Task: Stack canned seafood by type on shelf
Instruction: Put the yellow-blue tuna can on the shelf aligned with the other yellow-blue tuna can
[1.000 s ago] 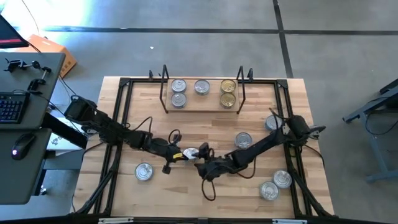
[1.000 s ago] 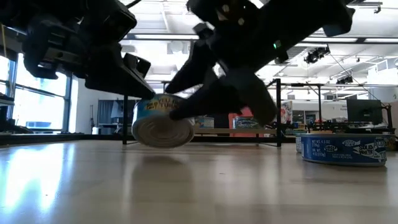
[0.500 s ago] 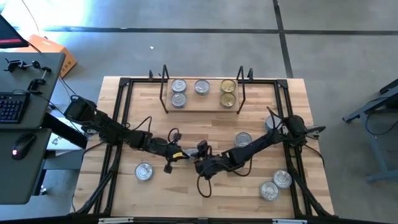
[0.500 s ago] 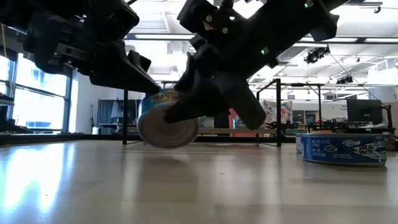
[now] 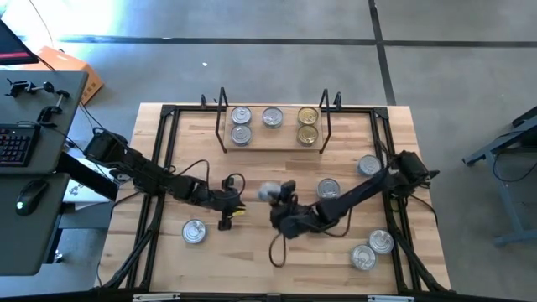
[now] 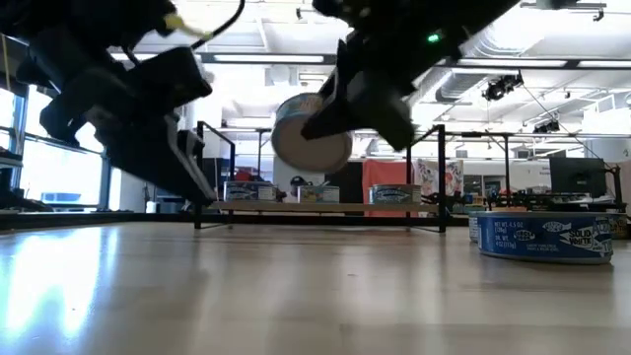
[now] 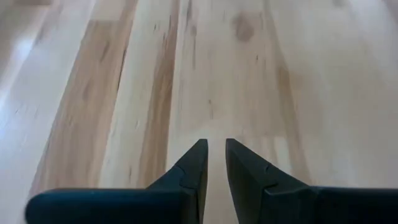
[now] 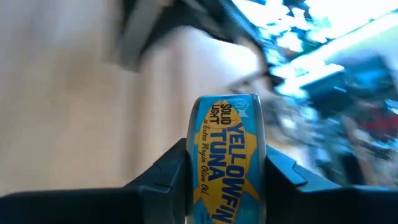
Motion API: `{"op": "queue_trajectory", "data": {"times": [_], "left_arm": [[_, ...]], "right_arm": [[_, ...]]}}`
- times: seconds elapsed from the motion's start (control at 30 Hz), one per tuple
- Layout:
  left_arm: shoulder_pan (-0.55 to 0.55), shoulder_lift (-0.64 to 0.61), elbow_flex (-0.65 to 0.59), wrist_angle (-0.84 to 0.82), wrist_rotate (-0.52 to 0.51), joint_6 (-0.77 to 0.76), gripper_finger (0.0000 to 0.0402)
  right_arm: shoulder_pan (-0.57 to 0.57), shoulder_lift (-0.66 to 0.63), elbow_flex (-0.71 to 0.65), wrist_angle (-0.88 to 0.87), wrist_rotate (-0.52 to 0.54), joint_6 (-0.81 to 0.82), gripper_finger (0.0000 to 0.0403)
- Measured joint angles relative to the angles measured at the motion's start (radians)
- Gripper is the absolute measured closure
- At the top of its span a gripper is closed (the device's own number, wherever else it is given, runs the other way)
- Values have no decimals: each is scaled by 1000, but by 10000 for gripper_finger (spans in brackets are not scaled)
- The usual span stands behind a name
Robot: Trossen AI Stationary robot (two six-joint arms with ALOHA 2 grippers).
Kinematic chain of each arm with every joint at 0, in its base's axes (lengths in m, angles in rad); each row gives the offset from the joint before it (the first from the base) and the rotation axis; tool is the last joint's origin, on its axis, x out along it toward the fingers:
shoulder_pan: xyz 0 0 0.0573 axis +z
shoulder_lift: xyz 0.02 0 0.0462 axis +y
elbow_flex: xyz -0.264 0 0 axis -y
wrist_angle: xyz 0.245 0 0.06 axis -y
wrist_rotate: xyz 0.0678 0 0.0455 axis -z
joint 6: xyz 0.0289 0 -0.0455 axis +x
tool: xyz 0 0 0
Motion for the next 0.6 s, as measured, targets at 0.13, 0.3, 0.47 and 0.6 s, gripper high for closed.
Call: {"op": "queue_trajectory", "data": {"times": [0.13, 0.3, 0.47, 0.6], "left_arm": [[-14, 0, 2, 78, -4, 20, 355], [-29, 0, 2, 150, -4, 63, 355], [-31, 0, 2, 153, -5, 64, 355], [-31, 0, 2, 154, -5, 64, 355]], "right_arm": [[-100, -1, 0, 0, 52, -13, 284], [-262, 30, 0, 26, 48, -44, 284], [-386, 55, 0, 87, 0, -142, 284], [-452, 64, 0, 92, -151, -157, 284]]}}
